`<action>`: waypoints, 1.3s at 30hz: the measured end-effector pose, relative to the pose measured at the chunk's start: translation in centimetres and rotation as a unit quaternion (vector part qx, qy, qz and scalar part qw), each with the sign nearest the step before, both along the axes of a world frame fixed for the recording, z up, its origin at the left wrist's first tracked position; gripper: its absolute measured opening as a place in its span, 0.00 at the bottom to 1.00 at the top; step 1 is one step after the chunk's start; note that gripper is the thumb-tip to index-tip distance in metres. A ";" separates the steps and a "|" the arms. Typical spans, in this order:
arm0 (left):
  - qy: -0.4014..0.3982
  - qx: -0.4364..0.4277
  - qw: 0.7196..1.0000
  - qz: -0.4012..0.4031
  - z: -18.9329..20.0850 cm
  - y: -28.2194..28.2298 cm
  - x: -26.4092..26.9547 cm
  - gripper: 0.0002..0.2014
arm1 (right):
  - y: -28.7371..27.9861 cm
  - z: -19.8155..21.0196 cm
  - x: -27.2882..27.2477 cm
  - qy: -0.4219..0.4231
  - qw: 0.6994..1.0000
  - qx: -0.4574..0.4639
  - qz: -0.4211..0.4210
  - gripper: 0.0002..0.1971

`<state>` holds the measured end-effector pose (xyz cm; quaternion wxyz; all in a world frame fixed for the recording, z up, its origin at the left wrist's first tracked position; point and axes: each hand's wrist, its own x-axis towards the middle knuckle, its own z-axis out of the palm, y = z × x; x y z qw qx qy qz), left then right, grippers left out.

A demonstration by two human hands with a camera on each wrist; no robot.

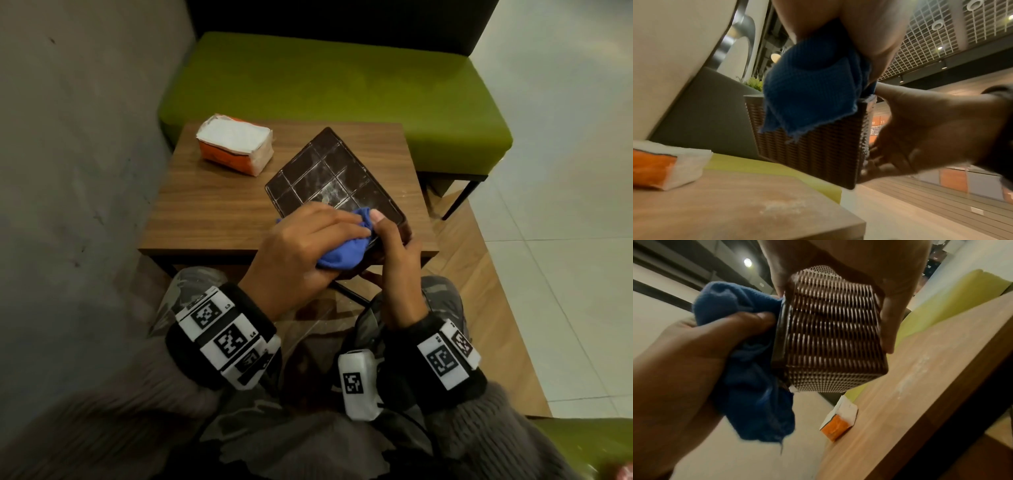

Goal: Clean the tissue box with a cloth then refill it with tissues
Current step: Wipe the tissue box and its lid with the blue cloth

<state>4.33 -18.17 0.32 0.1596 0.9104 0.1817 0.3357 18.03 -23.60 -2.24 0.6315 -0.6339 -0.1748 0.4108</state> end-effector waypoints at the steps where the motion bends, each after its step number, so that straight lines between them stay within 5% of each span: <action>1: 0.005 0.003 1.000 -0.008 -0.3 -0.4 -0.1 0.15 | 0.1 0.1 0.1 -0.002 1.000 0.001 -0.010 0.49; 11: 0.060 0.015 0.997 -0.043 -0.9 -1.2 -1.2 0.17 | -0.4 0.3 0.6 0.017 1.000 -0.019 -0.014 0.49; 20: 0.025 -0.043 0.999 -0.002 -0.7 -0.7 -2.6 0.16 | -1.5 0.3 0.2 0.044 0.999 -0.021 0.011 0.34; 24: -0.023 -0.075 0.994 0.081 -0.7 0.7 -2.8 0.16 | -1.8 0.2 0.2 0.037 0.999 -0.020 0.004 0.40; 29: 0.029 -0.047 0.998 -0.013 -0.8 -1.6 -2.4 0.16 | -1.8 -0.2 0.9 0.054 0.998 -0.024 -0.011 0.48; 33: 0.007 -0.050 0.998 0.049 -0.6 0.3 -2.6 0.16 | -1.9 -0.4 0.9 0.053 0.998 -0.019 -0.003 0.52; 39: 0.036 -0.055 0.998 -0.008 -1.0 -1.7 -2.6 0.16 | -2.1 -0.4 1.2 0.038 0.999 -0.009 0.007 0.48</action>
